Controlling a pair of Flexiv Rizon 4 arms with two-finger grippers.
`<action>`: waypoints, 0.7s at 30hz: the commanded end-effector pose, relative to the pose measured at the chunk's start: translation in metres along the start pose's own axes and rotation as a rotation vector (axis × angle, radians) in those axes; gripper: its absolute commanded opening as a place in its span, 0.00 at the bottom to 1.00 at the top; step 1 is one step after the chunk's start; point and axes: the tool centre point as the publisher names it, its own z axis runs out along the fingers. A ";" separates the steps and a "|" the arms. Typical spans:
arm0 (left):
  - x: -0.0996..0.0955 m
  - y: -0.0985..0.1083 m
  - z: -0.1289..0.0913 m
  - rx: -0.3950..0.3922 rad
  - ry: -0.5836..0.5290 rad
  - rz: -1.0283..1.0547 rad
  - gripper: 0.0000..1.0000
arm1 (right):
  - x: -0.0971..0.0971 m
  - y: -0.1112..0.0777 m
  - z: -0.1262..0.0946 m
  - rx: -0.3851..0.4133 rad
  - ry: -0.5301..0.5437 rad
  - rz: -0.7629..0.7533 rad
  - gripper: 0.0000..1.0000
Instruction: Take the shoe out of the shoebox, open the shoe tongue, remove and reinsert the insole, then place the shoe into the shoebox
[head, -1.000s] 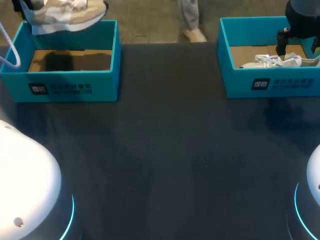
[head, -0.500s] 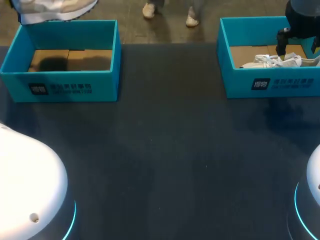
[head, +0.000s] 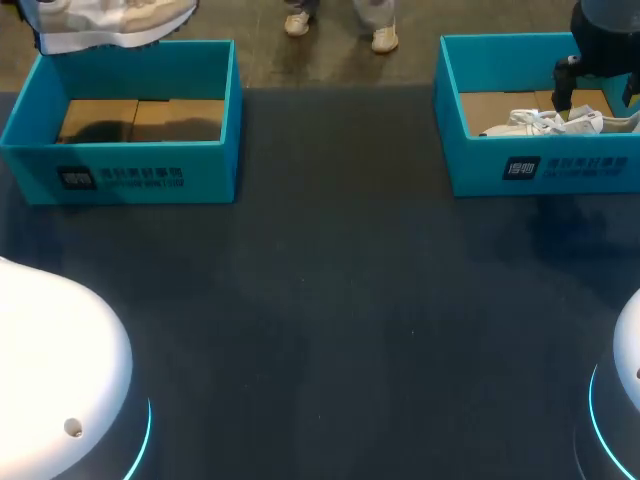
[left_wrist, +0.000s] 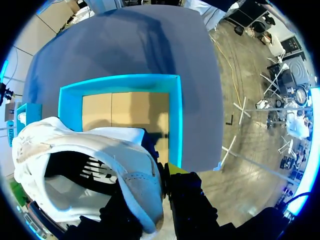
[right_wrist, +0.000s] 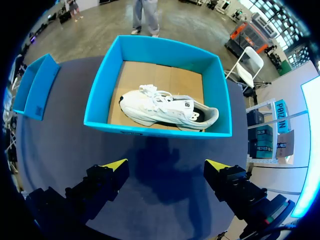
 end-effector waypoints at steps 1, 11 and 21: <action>0.000 -0.005 0.000 -0.053 0.000 0.000 0.00 | 0.000 -0.001 0.000 -0.002 -0.001 0.001 1.00; -0.013 -0.049 -0.005 -0.070 -0.013 -0.003 0.00 | 0.000 -0.001 0.000 -0.002 -0.001 0.001 1.00; -0.034 -0.096 -0.022 -0.046 0.009 -0.022 0.00 | 0.000 -0.001 0.000 -0.002 -0.001 0.001 1.00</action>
